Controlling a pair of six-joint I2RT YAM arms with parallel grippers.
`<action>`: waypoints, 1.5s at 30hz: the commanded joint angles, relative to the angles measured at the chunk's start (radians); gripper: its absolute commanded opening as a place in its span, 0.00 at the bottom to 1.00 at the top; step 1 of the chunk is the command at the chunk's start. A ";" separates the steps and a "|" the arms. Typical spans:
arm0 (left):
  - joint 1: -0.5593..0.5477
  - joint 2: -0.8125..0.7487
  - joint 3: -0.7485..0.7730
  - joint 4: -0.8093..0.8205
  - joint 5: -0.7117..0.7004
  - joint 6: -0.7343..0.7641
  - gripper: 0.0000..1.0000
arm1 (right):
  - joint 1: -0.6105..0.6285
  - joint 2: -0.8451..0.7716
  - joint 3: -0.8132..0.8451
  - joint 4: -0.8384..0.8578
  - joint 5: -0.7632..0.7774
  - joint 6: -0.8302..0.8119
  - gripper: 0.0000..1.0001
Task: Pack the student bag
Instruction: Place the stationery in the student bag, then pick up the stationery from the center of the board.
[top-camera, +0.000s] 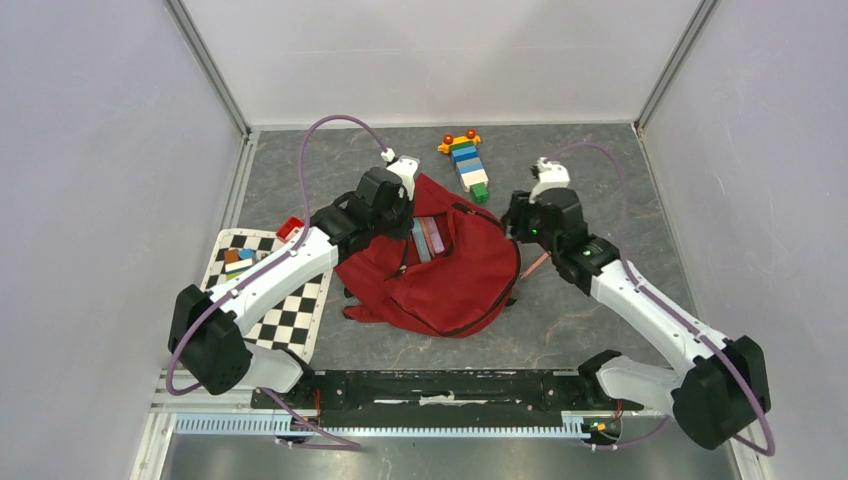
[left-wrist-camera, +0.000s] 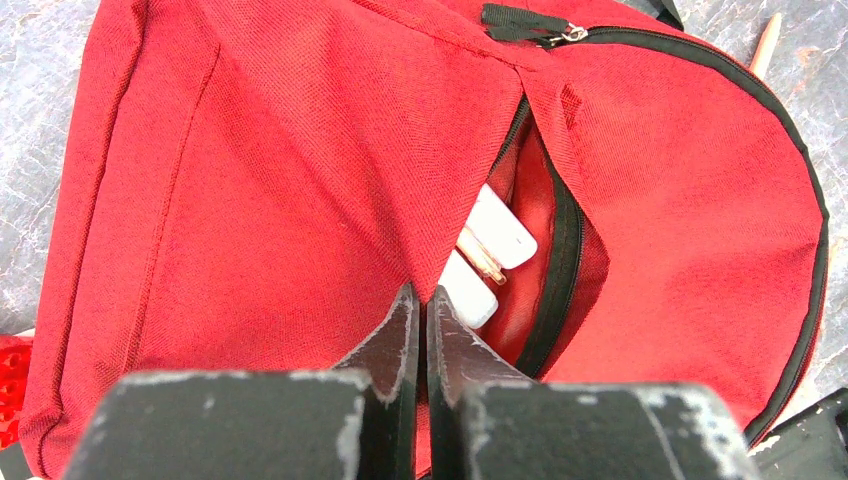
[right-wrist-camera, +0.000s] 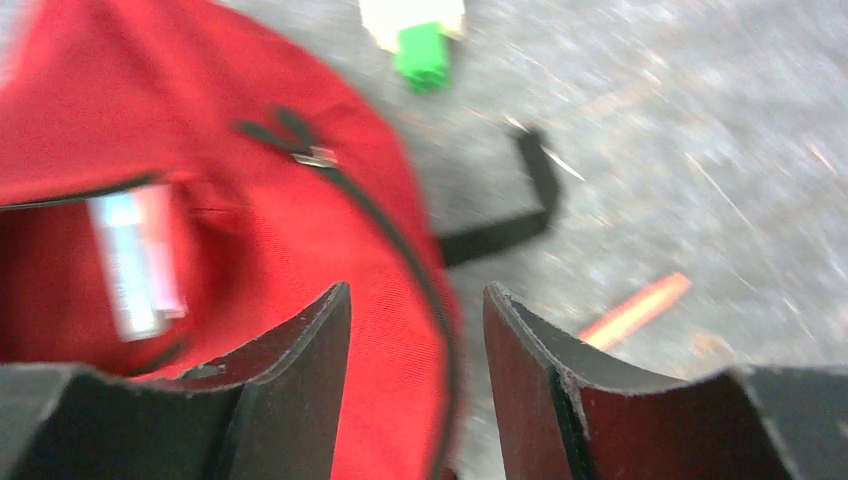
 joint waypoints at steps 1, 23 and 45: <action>0.007 -0.030 0.014 0.031 0.016 0.033 0.02 | -0.144 -0.042 -0.088 -0.159 0.047 0.047 0.56; 0.007 -0.018 0.010 0.035 0.027 0.032 0.02 | -0.371 0.233 -0.143 -0.082 -0.036 0.062 0.72; 0.007 -0.011 0.012 0.037 0.037 0.027 0.02 | -0.352 0.423 -0.042 0.006 -0.072 0.127 0.77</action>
